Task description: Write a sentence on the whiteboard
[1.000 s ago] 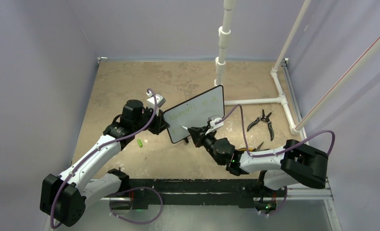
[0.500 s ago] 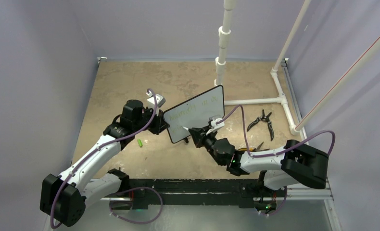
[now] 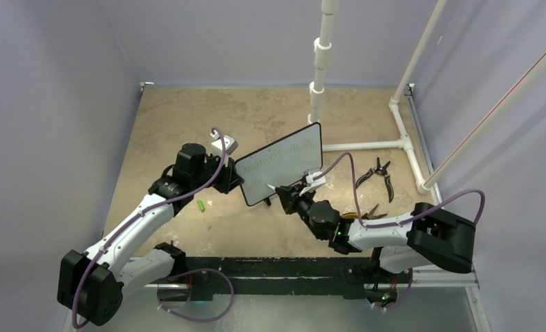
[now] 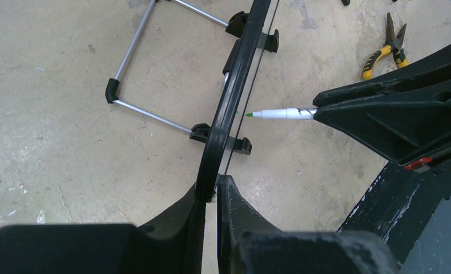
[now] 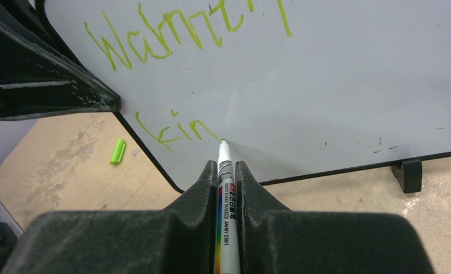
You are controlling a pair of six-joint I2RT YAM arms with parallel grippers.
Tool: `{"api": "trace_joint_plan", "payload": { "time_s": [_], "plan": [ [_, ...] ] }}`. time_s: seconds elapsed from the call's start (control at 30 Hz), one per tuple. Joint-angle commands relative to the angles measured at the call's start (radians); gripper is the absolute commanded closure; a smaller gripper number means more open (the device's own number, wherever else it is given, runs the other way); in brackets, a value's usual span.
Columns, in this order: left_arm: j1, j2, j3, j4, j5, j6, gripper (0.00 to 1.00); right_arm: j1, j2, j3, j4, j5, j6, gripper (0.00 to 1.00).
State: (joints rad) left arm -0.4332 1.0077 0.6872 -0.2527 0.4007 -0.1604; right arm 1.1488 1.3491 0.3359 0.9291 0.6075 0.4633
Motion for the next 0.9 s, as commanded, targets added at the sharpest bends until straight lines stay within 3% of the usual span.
{"api": "trace_joint_plan", "payload": {
  "time_s": [0.0, 0.87],
  "plan": [
    [0.001, -0.015, 0.023, 0.012, -0.007, 0.015, 1.0, -0.006, -0.076, -0.011, 0.028, 0.018, 0.004, 1.0],
    [0.001, -0.023, 0.021, 0.01, -0.005, 0.014, 1.0, -0.037, 0.007, 0.077, 0.084, -0.025, -0.098, 1.0]
  ]
}}
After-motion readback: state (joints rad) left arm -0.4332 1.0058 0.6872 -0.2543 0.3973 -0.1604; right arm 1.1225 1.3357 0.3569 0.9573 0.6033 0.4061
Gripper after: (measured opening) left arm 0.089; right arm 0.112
